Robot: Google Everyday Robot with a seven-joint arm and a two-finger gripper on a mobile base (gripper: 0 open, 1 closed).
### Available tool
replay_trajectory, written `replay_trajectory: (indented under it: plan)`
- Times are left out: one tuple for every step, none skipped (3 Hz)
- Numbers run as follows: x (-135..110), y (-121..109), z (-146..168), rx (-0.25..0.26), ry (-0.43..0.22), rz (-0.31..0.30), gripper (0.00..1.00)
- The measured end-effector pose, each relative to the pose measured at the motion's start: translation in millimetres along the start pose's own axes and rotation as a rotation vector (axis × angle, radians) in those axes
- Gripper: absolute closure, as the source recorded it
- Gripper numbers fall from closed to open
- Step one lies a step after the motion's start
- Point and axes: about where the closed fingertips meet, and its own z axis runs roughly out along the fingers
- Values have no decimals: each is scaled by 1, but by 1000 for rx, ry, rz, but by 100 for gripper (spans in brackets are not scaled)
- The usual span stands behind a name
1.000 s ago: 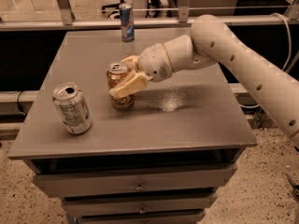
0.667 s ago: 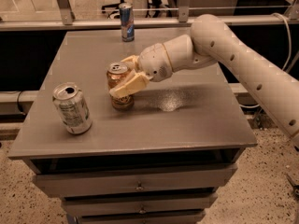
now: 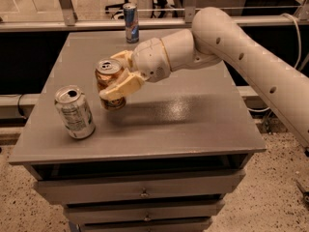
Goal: Move orange can near 7up can
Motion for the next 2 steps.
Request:
replay_trajectory:
  plan:
    - [-11, 9, 2, 19, -26, -9, 71]
    - [-4, 16, 8, 13, -34, 17, 92]
